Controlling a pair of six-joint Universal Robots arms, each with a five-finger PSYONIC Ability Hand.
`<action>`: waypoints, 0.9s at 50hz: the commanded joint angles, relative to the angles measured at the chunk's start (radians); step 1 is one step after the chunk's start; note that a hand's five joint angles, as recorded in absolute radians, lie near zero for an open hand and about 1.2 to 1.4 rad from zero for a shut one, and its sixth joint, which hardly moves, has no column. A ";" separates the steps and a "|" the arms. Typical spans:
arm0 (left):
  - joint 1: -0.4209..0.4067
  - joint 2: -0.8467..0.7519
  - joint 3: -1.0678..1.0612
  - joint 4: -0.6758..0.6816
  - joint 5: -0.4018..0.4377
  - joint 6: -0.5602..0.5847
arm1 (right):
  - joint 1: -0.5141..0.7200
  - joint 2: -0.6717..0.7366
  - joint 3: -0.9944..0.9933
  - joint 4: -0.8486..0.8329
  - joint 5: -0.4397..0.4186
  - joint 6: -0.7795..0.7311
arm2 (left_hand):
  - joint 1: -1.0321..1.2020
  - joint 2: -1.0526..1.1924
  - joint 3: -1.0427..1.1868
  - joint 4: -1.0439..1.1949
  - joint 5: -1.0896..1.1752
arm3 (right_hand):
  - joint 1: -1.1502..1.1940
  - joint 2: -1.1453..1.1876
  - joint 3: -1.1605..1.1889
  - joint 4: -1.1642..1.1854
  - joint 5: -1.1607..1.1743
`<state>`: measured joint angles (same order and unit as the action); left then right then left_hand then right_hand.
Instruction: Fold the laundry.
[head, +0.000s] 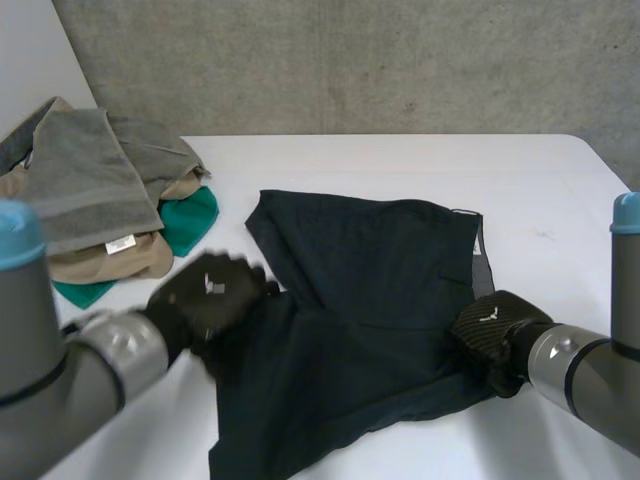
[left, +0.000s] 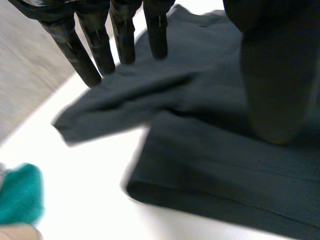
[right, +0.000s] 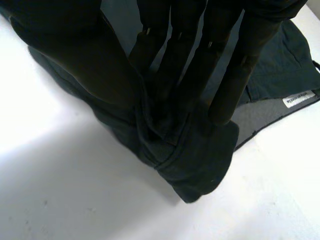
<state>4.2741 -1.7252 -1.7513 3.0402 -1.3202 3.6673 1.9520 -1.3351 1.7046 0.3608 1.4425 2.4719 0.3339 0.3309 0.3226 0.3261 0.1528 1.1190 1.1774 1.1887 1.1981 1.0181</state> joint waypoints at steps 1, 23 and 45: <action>0.033 -0.259 0.253 0.157 0.032 -0.010 | 0.024 0.027 0.015 -0.049 0.013 0.024 | 0.334 0.337 0.345 0.341 0.340 | 0.277 0.219 0.208 0.198 0.204; 0.069 -0.947 1.093 -0.053 0.144 0.122 | -0.002 0.056 0.029 -0.121 0.035 0.032 | 0.537 0.540 0.548 0.545 0.543 | 0.277 0.219 0.208 0.198 0.204; 0.059 -0.912 1.038 0.046 0.003 0.178 | -0.024 0.051 0.027 -0.134 0.035 0.031 | 1.062 1.065 1.074 1.070 1.069 | 0.277 0.219 0.208 0.198 0.204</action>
<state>4.3268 -2.7046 -0.6531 3.0828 -1.2512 3.8291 1.9337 -1.2822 1.7344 0.2267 1.4772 2.5026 1.1486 1.1925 1.1878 1.1926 0.9918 1.1190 1.1826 1.1984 1.1981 1.0211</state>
